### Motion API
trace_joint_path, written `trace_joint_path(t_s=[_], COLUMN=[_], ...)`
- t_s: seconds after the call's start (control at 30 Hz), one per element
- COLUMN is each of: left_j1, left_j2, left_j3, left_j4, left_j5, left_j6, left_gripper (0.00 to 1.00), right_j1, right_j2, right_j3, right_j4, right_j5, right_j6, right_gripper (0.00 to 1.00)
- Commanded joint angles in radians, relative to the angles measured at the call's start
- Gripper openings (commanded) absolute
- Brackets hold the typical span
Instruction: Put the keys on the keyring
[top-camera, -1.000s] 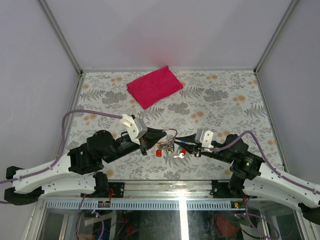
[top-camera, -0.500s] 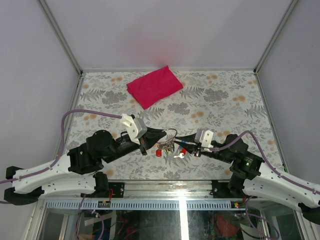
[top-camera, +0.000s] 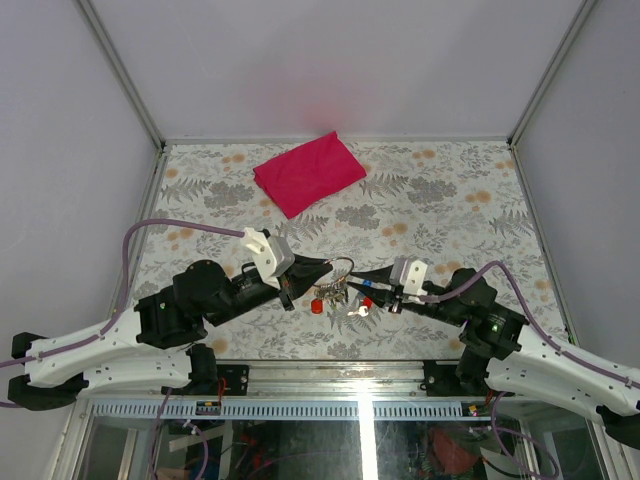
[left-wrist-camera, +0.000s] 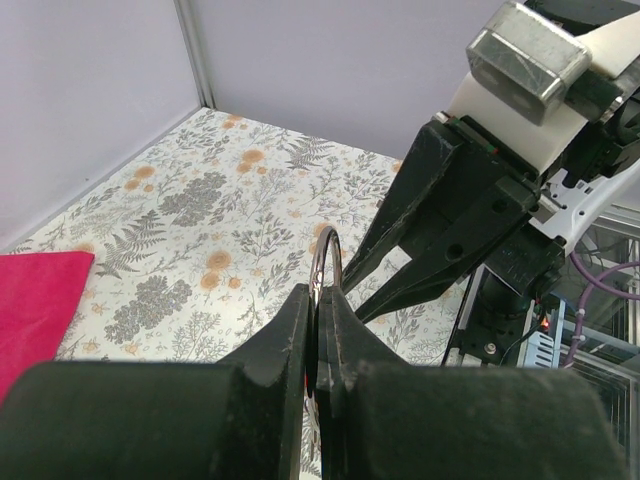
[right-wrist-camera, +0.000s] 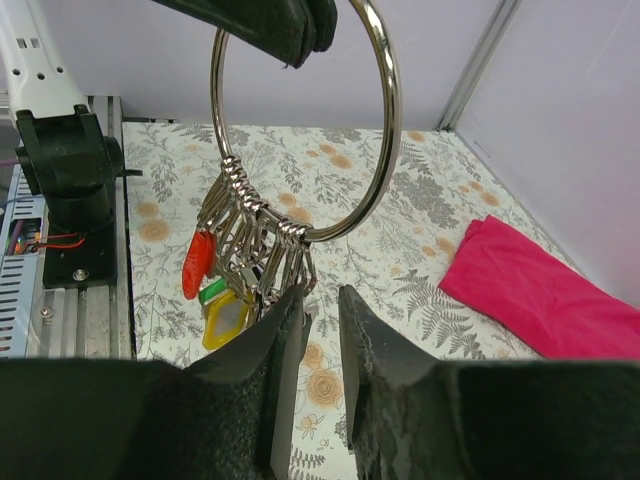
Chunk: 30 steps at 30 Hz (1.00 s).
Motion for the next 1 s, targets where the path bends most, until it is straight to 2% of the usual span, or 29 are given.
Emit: trace_joint_path(t_s=[0.0, 0.6, 0.97], left_j1=[-0.005, -0.005, -0.005], left_j2=[-0.005, -0.004, -0.006], left_j3=[0.043, 0.046, 0.046], left_j4=[0.069, 0.066, 0.065], left_j5=[-0.020, -0.019, -0.020], left_j6=[0.000, -0.001, -0.001], left_gripper=[0.00, 0.00, 0.00], right_j1=[-0.005, -0.004, -0.005], right_j2=[-0.046, 0.005, 0.002], right_j3=[0.036, 0.041, 0.041], right_j4=[0.031, 0.060, 0.072], right_j5=[0.017, -0.046, -0.005], right_j6=[-0.013, 0.009, 0.002], right_gripper=[0.28, 0.34, 0.26])
